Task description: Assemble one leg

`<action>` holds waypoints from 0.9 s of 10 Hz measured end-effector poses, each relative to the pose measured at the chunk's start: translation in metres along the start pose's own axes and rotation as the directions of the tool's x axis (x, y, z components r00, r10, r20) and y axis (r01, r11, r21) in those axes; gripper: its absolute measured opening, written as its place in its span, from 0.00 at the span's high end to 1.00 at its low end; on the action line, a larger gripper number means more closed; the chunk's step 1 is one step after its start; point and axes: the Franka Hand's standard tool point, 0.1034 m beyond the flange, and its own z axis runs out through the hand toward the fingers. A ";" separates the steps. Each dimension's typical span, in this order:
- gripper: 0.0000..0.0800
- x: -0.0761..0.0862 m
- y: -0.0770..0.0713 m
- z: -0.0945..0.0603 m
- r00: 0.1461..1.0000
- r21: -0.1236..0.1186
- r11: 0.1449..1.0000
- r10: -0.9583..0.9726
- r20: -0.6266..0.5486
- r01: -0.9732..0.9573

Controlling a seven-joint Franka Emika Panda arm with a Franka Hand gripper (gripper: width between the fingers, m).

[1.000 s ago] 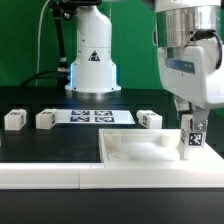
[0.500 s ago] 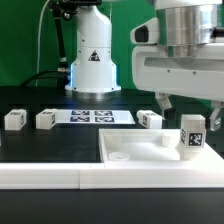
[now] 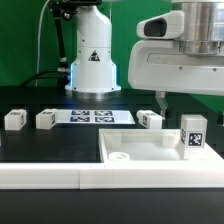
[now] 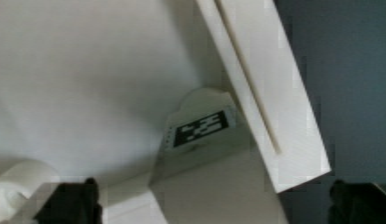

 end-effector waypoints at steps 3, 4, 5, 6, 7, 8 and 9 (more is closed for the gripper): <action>0.19 0.002 0.004 0.001 0.985 0.000 0.985 -0.175 -0.004 0.175; 0.23 0.002 0.004 0.001 0.985 0.000 0.985 -0.174 -0.004 0.174; 0.23 0.002 0.003 0.001 0.987 0.001 0.987 -0.162 -0.004 0.162; 0.40 0.002 0.003 0.001 0.988 0.001 0.988 -0.152 -0.004 0.152; 0.57 0.002 0.003 0.001 0.989 0.001 0.989 -0.150 -0.004 0.150; 0.57 0.002 0.003 0.001 0.995 0.003 0.995 -0.100 -0.003 0.100; 0.64 0.002 0.004 0.001 1.000 0.004 1.000 -0.027 -0.003 0.027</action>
Offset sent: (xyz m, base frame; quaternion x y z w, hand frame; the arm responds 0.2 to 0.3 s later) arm 0.0000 0.0000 0.0000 0.0000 0.0000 -0.0650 0.9979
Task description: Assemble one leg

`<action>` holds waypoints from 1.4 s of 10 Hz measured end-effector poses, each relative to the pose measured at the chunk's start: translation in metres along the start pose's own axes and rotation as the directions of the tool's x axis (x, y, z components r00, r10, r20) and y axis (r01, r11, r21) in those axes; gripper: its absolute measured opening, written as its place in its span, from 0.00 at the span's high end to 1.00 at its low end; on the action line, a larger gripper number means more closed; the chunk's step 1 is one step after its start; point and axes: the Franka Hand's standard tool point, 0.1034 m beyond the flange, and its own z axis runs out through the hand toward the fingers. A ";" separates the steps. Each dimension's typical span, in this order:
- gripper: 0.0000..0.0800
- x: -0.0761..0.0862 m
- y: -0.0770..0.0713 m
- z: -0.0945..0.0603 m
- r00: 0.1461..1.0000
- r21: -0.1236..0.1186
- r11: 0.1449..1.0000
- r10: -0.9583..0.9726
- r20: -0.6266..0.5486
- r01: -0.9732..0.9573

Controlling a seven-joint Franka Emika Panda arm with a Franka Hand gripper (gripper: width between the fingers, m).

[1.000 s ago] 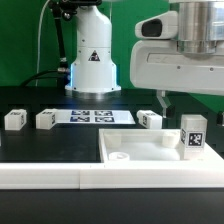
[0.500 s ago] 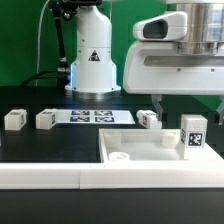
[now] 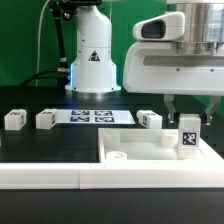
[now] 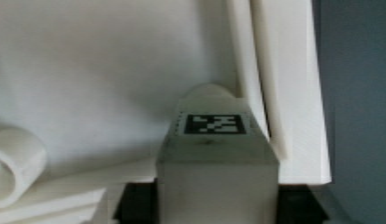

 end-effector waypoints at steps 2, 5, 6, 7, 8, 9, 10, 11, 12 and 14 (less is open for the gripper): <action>0.64 0.002 0.003 0.000 0.987 0.017 0.987 0.158 0.001 -0.158; 0.64 0.002 0.004 0.001 0.888 0.080 0.885 0.460 0.015 -0.459; 0.64 0.001 0.005 0.001 0.822 0.096 0.817 0.569 0.031 -0.569; 0.64 0.000 0.003 0.001 0.754 0.093 0.749 0.655 0.042 -0.656; 0.64 0.000 0.001 0.002 0.694 0.091 0.689 0.718 0.049 -0.719; 0.64 -0.001 -0.001 0.002 0.577 0.087 0.572 0.814 0.066 -0.816; 0.64 -0.001 -0.003 0.002 0.459 0.080 0.454 0.885 0.076 -0.887; 0.64 -0.002 -0.005 0.002 0.366 0.074 0.360 0.927 0.080 -0.930; 0.64 -0.002 -0.005 0.002 0.294 0.070 0.289 0.952 0.085 -0.955; 0.64 -0.001 -0.005 0.002 0.174 0.059 0.168 0.979 0.105 -0.984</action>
Offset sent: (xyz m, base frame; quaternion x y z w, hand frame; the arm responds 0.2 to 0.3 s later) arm -0.0061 -0.0120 -0.0050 0.0629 0.0139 0.2516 0.9657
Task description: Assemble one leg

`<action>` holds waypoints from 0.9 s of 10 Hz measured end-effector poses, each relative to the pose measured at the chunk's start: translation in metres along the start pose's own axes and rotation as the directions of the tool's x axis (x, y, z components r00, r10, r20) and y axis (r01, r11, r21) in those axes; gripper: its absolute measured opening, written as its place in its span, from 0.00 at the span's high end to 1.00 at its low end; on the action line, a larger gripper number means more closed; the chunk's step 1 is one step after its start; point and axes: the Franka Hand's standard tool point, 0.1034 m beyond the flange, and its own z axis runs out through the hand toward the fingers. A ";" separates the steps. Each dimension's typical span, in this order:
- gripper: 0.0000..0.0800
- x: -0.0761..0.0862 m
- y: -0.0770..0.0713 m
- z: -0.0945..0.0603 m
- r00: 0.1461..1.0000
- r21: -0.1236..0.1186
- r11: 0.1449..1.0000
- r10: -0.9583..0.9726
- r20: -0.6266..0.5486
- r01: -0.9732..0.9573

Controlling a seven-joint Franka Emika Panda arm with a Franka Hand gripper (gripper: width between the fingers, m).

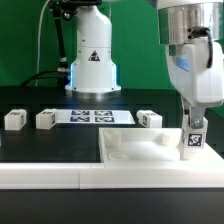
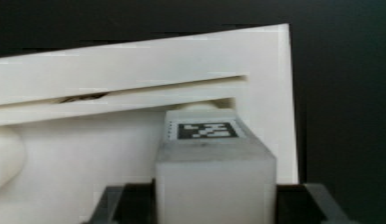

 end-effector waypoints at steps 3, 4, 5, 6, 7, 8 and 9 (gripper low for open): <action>0.56 -0.002 0.001 0.001 0.995 -0.003 0.995 0.101 0.010 -0.101; 0.56 -0.003 0.001 0.001 0.996 -0.003 0.996 0.091 0.010 -0.091; 0.28 -0.003 0.001 0.001 0.996 -0.003 0.996 0.085 0.010 -0.085; 0.21 -0.002 0.001 0.001 0.999 -0.003 0.999 0.041 0.010 -0.041; 0.20 -0.001 0.001 0.001 1.000 -0.003 1.000 -0.016 0.010 0.016; 0.20 -0.001 0.000 0.001 0.998 -0.002 0.998 -0.059 0.010 0.059; 0.19 0.001 -0.001 0.000 0.992 0.000 0.992 -0.128 0.011 0.128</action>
Offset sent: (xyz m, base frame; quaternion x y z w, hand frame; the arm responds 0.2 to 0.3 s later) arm 0.0000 0.0000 0.0000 0.0000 0.0000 0.0000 1.0000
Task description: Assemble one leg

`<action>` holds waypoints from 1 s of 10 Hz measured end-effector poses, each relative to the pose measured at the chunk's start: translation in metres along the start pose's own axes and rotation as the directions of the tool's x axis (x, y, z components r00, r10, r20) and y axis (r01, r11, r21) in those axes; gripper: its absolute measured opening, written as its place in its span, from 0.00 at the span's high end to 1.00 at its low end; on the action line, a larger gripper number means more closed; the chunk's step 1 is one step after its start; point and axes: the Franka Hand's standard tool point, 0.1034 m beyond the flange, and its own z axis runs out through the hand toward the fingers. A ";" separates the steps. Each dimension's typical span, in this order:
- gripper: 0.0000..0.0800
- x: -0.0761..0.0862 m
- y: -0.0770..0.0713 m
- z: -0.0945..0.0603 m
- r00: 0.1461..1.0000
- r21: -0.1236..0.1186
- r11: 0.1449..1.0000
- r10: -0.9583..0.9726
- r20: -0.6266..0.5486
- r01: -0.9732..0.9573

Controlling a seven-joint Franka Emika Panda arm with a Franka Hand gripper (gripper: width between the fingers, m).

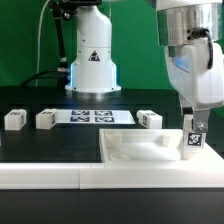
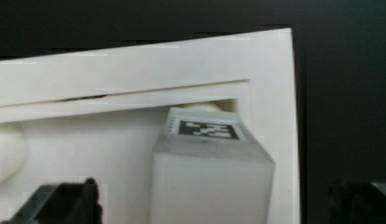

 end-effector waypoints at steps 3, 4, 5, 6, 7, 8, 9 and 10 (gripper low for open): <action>0.19 -0.001 0.001 0.000 0.960 -0.021 0.960 -0.278 0.011 0.279; 0.19 -0.003 0.001 -0.001 0.915 -0.034 0.914 -0.403 0.019 0.403; 0.19 -0.004 0.000 -0.001 0.855 -0.048 0.853 -0.518 0.032 0.519; 0.19 -0.005 -0.001 -0.002 0.750 -0.077 0.747 -0.660 0.044 0.661; 0.19 -0.006 -0.002 -0.001 0.691 -0.086 0.687 -0.721 0.046 0.722; 0.19 -0.005 -0.002 -0.001 0.628 -0.095 0.622 -0.777 0.047 0.777; 0.19 -0.003 -0.002 -0.001 0.560 -0.092 0.554 -0.827 0.054 0.828; 0.19 0.000 -0.002 -0.001 0.504 -0.087 0.499 -0.862 0.057 0.862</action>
Offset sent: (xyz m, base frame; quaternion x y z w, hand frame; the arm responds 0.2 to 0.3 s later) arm 0.0079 0.0059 0.0014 -0.0420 -0.0108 -0.2849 0.9576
